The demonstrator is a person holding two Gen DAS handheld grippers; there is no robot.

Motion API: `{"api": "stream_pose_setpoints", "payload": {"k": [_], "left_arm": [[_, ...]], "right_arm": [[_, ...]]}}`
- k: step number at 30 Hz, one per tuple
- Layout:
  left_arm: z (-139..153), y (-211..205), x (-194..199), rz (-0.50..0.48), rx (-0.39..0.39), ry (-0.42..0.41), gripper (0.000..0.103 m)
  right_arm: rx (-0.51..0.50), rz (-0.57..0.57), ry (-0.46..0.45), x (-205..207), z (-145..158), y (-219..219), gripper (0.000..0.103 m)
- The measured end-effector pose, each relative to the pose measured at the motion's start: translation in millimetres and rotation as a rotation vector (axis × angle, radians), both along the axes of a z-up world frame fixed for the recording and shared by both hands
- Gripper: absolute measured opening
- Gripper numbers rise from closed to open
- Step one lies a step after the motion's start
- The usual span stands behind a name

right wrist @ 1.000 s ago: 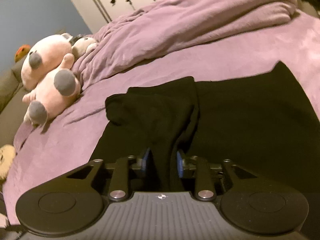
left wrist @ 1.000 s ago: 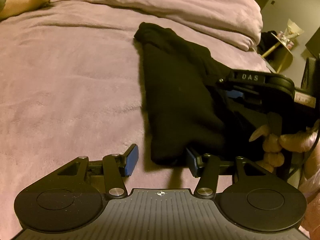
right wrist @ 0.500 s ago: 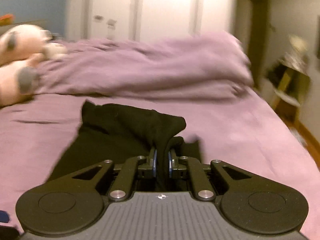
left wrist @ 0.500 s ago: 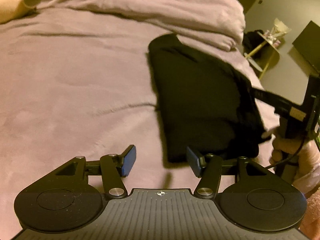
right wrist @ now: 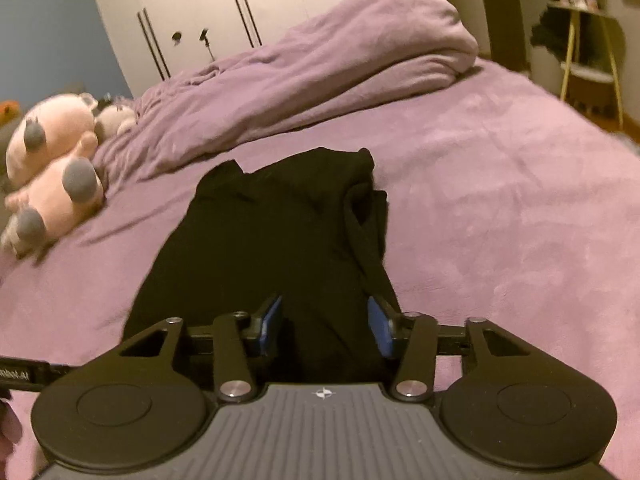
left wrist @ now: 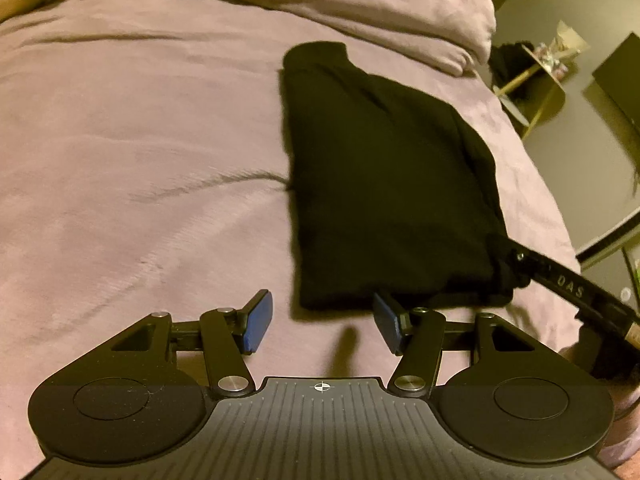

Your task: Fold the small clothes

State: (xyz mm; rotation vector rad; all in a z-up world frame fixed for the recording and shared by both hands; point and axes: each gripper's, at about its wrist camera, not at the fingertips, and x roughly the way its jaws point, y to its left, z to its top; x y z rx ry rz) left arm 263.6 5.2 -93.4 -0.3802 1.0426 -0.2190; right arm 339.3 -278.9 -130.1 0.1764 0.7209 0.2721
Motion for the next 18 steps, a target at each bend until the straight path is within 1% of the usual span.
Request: {"api": "stream_pose_setpoints", "payload": {"k": [2, 4, 6, 8, 11, 13, 14, 15, 17, 18], "left_arm": [[1.5, -4.5, -0.2, -0.012, 0.007, -0.004, 0.061], [2.2, -8.7, -0.7, -0.019, 0.011, -0.006, 0.062], [2.0, -13.0, 1.3, -0.025, 0.023, -0.009, 0.062], [2.2, -16.9, 3.6, -0.032, 0.042, -0.015, 0.062], [2.3, -20.0, 7.3, -0.034, 0.062, -0.023, 0.062], [1.9, -19.3, 10.3, -0.028, 0.068, -0.021, 0.062], [1.5, -18.6, 11.5, -0.024, 0.071, -0.021, 0.062], [1.3, -18.1, 12.5, -0.019, 0.075, -0.020, 0.062], [0.8, -14.7, 14.7, -0.007, 0.083, -0.018, 0.062], [0.9, -12.3, 15.8, 0.003, 0.084, -0.017, 0.062]], "right_arm": [[-0.019, -0.016, 0.006, -3.2, 0.9, -1.9, 0.042], [-0.011, -0.055, 0.012, -3.3, 1.6, -8.1, 0.043], [0.010, -0.091, 0.031, -3.6, -1.4, -17.2, 0.052], [0.036, -0.114, 0.061, -3.7, -7.0, -25.4, 0.052], [0.099, -0.106, 0.095, -2.9, -12.0, -32.6, 0.051], [0.120, -0.101, 0.104, -2.5, -12.1, -34.1, 0.041], [0.134, -0.094, 0.102, -2.3, -11.6, -34.5, 0.030], [0.139, -0.093, 0.100, -2.3, -10.5, -34.1, 0.023], [0.130, -0.087, 0.088, -2.9, -7.6, -32.2, 0.016], [0.126, -0.080, 0.079, -4.1, -5.7, -30.8, 0.015]]}}
